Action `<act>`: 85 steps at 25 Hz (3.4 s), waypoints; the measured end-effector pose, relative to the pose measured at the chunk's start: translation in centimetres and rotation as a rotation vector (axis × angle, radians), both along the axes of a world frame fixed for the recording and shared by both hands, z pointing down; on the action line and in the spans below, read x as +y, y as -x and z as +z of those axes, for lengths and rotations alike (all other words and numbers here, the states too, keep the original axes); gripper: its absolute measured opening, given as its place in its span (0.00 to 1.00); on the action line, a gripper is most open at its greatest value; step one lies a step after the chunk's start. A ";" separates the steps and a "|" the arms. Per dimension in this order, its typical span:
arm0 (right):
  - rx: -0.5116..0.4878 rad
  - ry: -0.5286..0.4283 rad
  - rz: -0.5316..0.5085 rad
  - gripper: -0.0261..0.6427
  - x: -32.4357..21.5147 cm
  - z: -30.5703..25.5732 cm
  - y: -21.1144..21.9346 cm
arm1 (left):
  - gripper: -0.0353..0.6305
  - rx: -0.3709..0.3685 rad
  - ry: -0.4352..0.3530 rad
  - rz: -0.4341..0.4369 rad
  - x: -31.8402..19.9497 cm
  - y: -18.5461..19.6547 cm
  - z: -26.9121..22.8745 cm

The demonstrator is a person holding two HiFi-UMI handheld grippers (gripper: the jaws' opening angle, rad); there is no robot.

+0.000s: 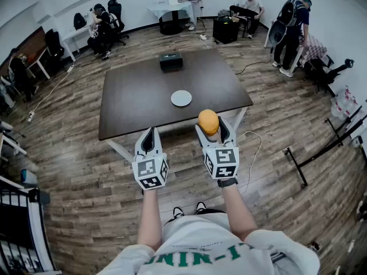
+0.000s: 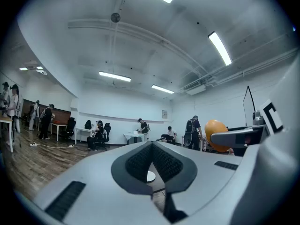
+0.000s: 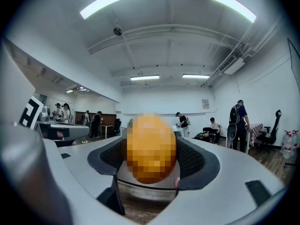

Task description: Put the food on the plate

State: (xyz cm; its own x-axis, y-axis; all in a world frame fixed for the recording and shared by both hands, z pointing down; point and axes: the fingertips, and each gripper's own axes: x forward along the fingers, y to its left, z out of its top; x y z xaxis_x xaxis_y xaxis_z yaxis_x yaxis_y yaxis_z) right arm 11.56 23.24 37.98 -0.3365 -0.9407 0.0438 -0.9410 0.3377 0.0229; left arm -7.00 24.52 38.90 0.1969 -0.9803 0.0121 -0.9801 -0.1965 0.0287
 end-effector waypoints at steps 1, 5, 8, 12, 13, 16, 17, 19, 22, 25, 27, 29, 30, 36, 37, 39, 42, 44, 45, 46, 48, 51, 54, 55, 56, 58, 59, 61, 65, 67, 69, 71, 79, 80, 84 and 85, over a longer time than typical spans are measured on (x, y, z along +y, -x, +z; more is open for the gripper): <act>0.001 0.001 -0.002 0.55 -0.1 0.0 -0.5 | 0.06 -0.004 0.000 0.000 -0.1 -0.6 0.0; -0.007 0.000 -0.011 0.55 -0.7 -0.1 -2.7 | 0.06 -0.007 -0.003 0.002 -0.7 -3.2 -0.2; -0.007 0.001 -0.033 0.55 -1.8 0.2 -3.6 | 0.06 -0.012 0.000 0.002 -1.7 -4.7 0.1; -0.040 0.037 -0.045 0.55 -3.1 1.6 -4.7 | 0.06 -0.030 0.027 0.004 -2.6 -6.3 1.3; -0.048 0.043 -0.062 0.55 -3.3 1.8 -4.7 | 0.06 -0.029 0.029 0.004 -2.8 -6.6 1.4; -0.053 0.032 -0.132 0.55 -4.0 2.0 -3.8 | 0.06 -0.024 0.031 -0.006 -4.1 -6.7 1.8; -0.052 0.024 -0.144 0.55 -4.5 2.0 -3.7 | 0.06 -0.025 0.033 -0.007 -4.8 -6.8 2.1; -0.037 0.004 -0.152 0.55 -5.7 1.9 -3.5 | 0.06 -0.027 0.038 -0.006 -6.3 -7.0 2.6; -0.020 -0.020 -0.147 0.55 -7.5 2.1 -3.6 | 0.06 -0.053 0.045 -0.009 -8.4 -7.3 3.4; -0.040 -0.002 -0.139 0.55 -10.2 2.9 -3.3 | 0.06 -0.068 0.031 -0.016 -10.8 -7.0 3.5; -0.044 0.014 -0.139 0.55 -12.2 3.6 -2.8 | 0.06 -0.064 0.034 -0.018 -12.6 -6.4 3.8; -0.052 0.025 -0.138 0.55 -14.3 4.1 -2.2 | 0.06 -0.063 0.037 -0.013 -14.7 -5.9 4.1; -0.059 0.029 -0.139 0.55 -15.4 4.2 -1.8 | 0.06 -0.065 0.037 -0.008 -15.8 -5.6 4.2; -0.061 0.044 -0.125 0.55 -22.3 4.4 1.1 | 0.06 -0.065 0.048 0.027 -22.7 -3.0 4.9; -0.057 0.047 -0.120 0.55 -23.5 4.4 1.6 | 0.06 -0.062 0.049 0.035 -23.8 -2.4 4.9; -0.053 0.060 -0.109 0.55 -25.9 4.7 3.0 | 0.06 -0.054 0.050 0.047 -26.2 -1.0 4.9; -0.064 0.099 -0.114 0.55 -30.2 5.6 5.5 | 0.06 -0.043 0.047 0.064 -30.6 1.0 4.8; -0.068 0.111 -0.116 0.55 -33.2 6.0 7.2 | 0.06 -0.041 0.043 0.075 -33.6 2.3 4.7; -0.065 0.112 -0.111 0.55 -34.6 6.0 7.9 | 0.06 -0.041 0.041 0.081 -35.1 2.8 4.7; -0.062 0.111 -0.105 0.55 -36.0 5.9 8.5 | 0.06 -0.041 0.039 0.089 -36.5 3.4 4.6; -0.053 0.108 -0.093 0.55 -38.4 5.6 9.6 | 0.06 -0.037 0.040 0.111 -39.0 4.2 4.5; -0.039 0.107 -0.080 0.55 -40.8 5.3 10.9 | 0.06 -0.044 0.047 0.147 -41.8 5.0 4.6; -0.035 0.120 -0.058 0.55 -42.9 5.7 11.6 | 0.06 -0.045 0.056 0.167 -44.5 6.1 5.2; -0.029 0.128 -0.053 0.55 -43.6 6.0 11.7 | 0.06 -0.040 0.064 0.171 -45.4 6.3 5.6; -0.018 0.138 -0.051 0.55 -44.4 6.3 11.7 | 0.06 -0.035 0.071 0.175 -46.2 6.4 6.0; 0.007 0.153 -0.048 0.55 -45.7 6.9 11.5 | 0.06 -0.027 0.086 0.180 -47.5 6.4 6.8; 0.017 0.157 -0.048 0.55 -46.4 7.2 11.4 | 0.06 -0.024 0.091 0.183 -48.2 6.3 7.2; 0.031 0.163 -0.056 0.55 -48.0 7.5 11.2 | 0.06 -0.020 0.093 0.190 -49.8 6.0 7.6; 0.071 0.177 -0.152 0.55 -51.5 8.6 12.1 | 0.06 -0.016 0.084 0.190 -53.6 5.5 8.3; 0.107 0.185 -0.206 0.55 -53.2 9.0 12.5 | 0.06 -0.027 0.092 0.185 -55.4 5.3 8.8; 0.125 0.199 -0.231 0.55 -54.9 9.4 12.4 | 0.06 -0.040 0.097 0.177 -56.9 5.1 9.0; 0.128 0.214 -0.242 0.55 -56.8 10.0 12.1 | 0.06 -0.035 0.096 0.167 -58.4 5.0 9.1; 0.183 0.344 -0.297 0.55 -61.7 15.7 11.3 | 0.06 -0.021 0.187 0.182 -62.5 3.5 12.2; 0.189 0.365 -0.304 0.55 -62.0 16.6 11.3 | 0.06 -0.027 0.193 0.185 -62.8 3.2 12.6; 0.215 0.438 -0.329 0.55 -62.5 20.2 11.4 | 0.06 -0.041 0.217 0.178 -63.5 2.9 14.5; 0.218 0.457 -0.334 0.55 -62.5 21.1 11.6 | 0.06 -0.044 0.228 0.172 -63.6 3.0 15.1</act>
